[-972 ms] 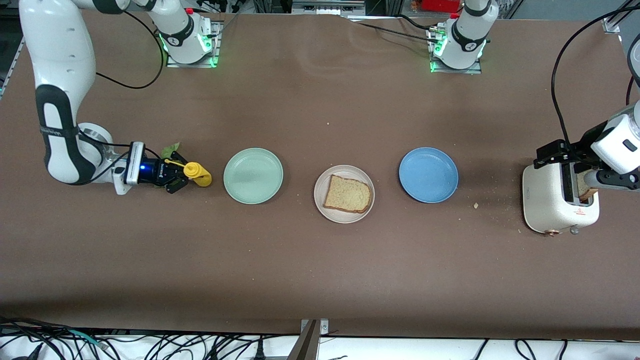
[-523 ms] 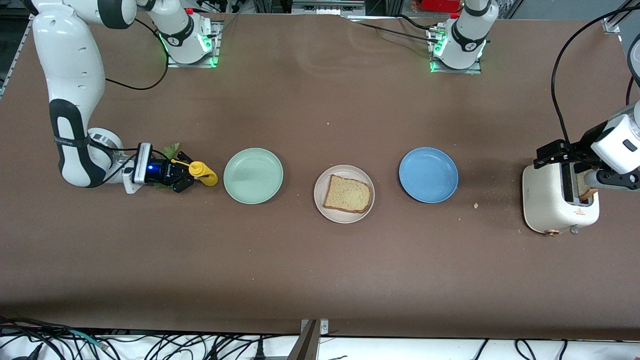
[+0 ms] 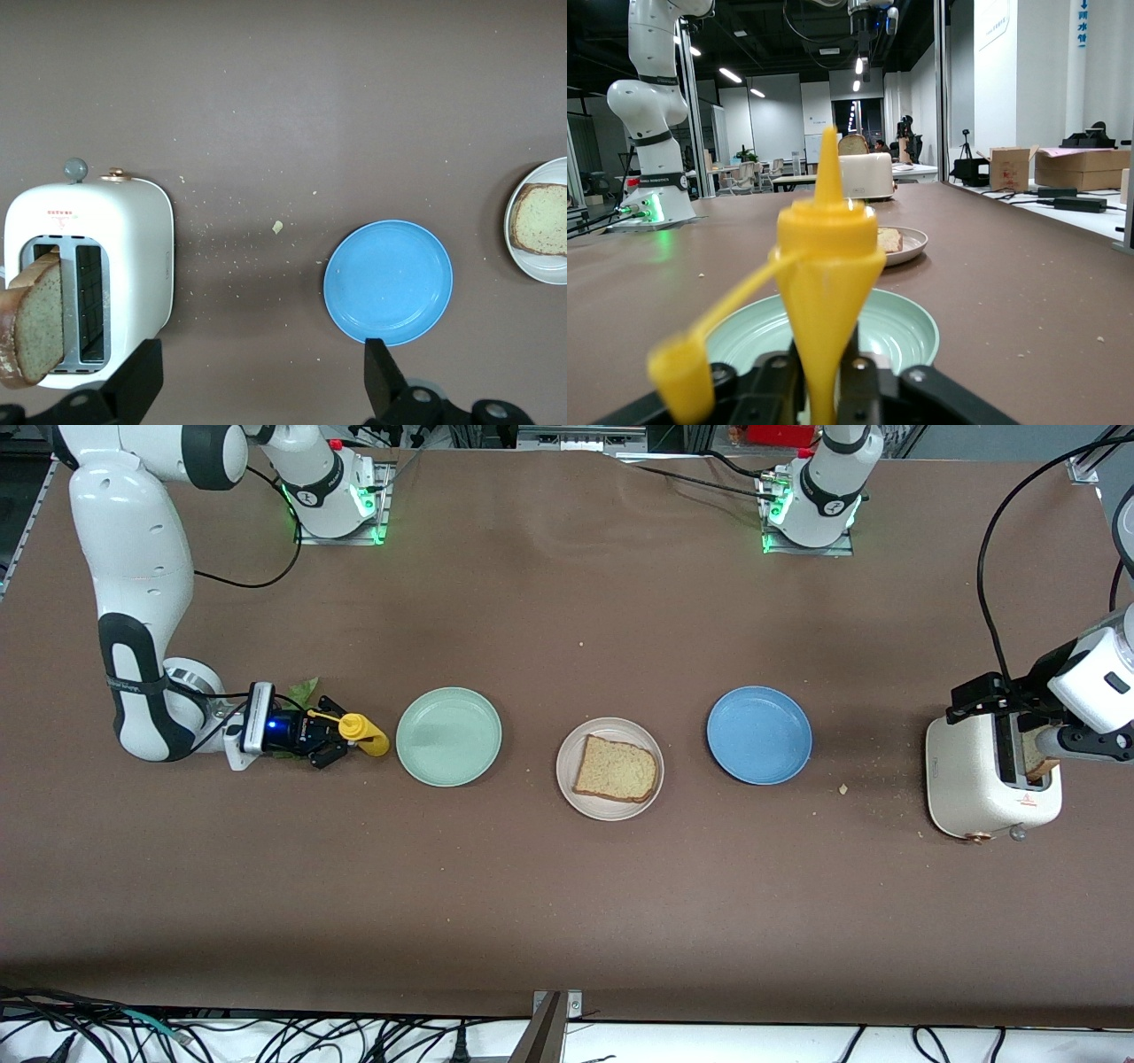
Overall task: Make sandwich in beige plate with both arms
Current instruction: 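Set the mustard bottle down and open the right gripper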
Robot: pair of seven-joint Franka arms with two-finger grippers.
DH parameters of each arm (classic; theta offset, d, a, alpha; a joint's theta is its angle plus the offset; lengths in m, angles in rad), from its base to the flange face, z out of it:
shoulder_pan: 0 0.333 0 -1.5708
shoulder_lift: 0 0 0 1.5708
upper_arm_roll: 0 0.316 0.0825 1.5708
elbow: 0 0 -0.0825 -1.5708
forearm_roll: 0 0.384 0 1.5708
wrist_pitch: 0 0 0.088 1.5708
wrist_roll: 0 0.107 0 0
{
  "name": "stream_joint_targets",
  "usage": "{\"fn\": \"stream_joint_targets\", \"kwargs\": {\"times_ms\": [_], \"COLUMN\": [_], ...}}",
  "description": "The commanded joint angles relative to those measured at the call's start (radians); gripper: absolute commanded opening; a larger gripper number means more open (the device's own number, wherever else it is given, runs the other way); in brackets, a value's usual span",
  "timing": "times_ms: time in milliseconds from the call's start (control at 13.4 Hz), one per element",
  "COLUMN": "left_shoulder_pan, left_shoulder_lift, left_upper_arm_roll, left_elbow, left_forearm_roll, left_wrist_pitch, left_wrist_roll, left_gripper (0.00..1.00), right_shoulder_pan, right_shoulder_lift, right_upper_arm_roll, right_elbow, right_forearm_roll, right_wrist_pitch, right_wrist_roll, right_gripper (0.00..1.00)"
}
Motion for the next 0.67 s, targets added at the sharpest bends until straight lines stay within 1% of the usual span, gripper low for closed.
{"fn": "stream_joint_targets", "kwargs": {"times_ms": [0, 75, 224, 374, 523, 598], "left_shoulder_pan": [0.001, 0.001, 0.004, 0.004, 0.015, 0.023], "left_shoulder_lift": [-0.017, -0.015, -0.012, -0.01, -0.007, -0.006], "left_upper_arm_roll": [-0.002, -0.002, 0.001, 0.001, 0.001, 0.001], "left_elbow": [-0.016, -0.02, -0.023, -0.023, -0.023, -0.023], "left_forearm_roll": [0.114, 0.138, 0.138, 0.138, 0.138, 0.138], "left_wrist_pitch": [-0.006, -0.006, -0.004, -0.004, -0.001, 0.001], "left_wrist_roll": [0.0, 0.002, 0.002, 0.002, 0.002, 0.004], "left_gripper": [1.0, 1.0, 1.0, 1.0, 1.0, 1.0], "right_shoulder_pan": [-0.02, -0.023, -0.034, -0.031, -0.019, -0.016], "right_shoulder_lift": [0.015, 0.014, 0.014, 0.011, -0.003, -0.014], "right_upper_arm_roll": [0.006, 0.002, -0.005, -0.05, -0.126, -0.152], "right_elbow": [0.029, 0.029, 0.032, 0.106, 0.185, 0.238], "right_forearm_roll": [0.005, -0.004, -0.065, -0.172, -0.274, -0.337], "right_wrist_pitch": [-0.035, -0.034, -0.021, -0.008, -0.003, -0.004], "right_wrist_roll": [0.011, 0.011, 0.043, 0.109, 0.21, 0.273], "right_gripper": [1.0, 1.0, 1.0, 1.0, 1.0, 1.0]}}
